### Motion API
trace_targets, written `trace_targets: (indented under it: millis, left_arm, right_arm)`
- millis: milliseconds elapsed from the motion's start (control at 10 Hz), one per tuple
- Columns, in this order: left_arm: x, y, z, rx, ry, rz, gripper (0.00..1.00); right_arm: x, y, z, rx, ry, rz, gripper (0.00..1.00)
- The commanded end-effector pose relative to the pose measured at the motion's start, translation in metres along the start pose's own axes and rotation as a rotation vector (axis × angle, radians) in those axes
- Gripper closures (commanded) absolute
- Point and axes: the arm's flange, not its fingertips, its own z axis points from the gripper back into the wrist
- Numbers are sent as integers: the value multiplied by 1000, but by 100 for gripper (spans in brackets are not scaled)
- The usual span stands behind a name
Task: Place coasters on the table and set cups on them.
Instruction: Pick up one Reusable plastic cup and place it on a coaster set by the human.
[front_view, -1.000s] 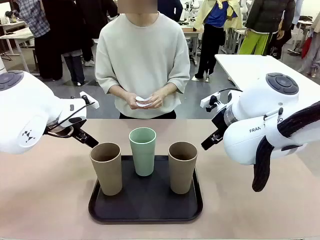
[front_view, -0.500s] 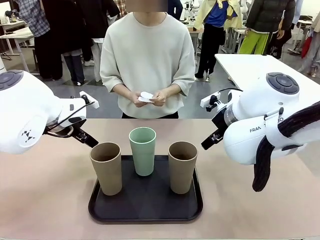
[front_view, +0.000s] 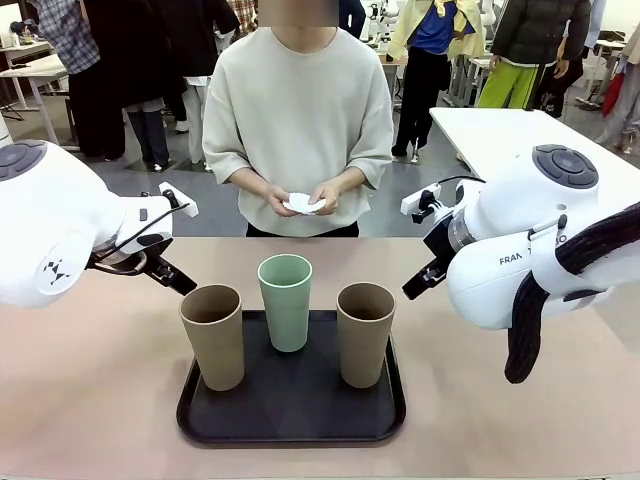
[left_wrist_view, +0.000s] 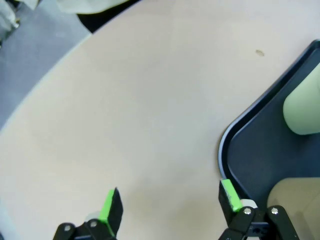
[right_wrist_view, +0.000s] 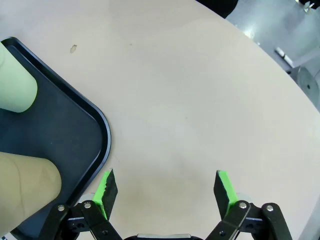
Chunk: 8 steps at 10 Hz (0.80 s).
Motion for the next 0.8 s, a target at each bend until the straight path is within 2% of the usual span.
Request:
trace_targets:
  millis: [0,400,500,700]
  left_arm:
    - [0,0,0,0,0,0,0]
    - [0,0,0,0,0,0,0]
    - [0,10,25,20,42,6,0]
    - [-3,12,94,-17,36,-17,0]
  right_arm:
    - [0,0,0,0,0,0,0]
    - [0,0,0,0,0,0,0]
    - [11,0,14,-18,22,-33,0]
    - [19,14,68,-60,98,-44,0]
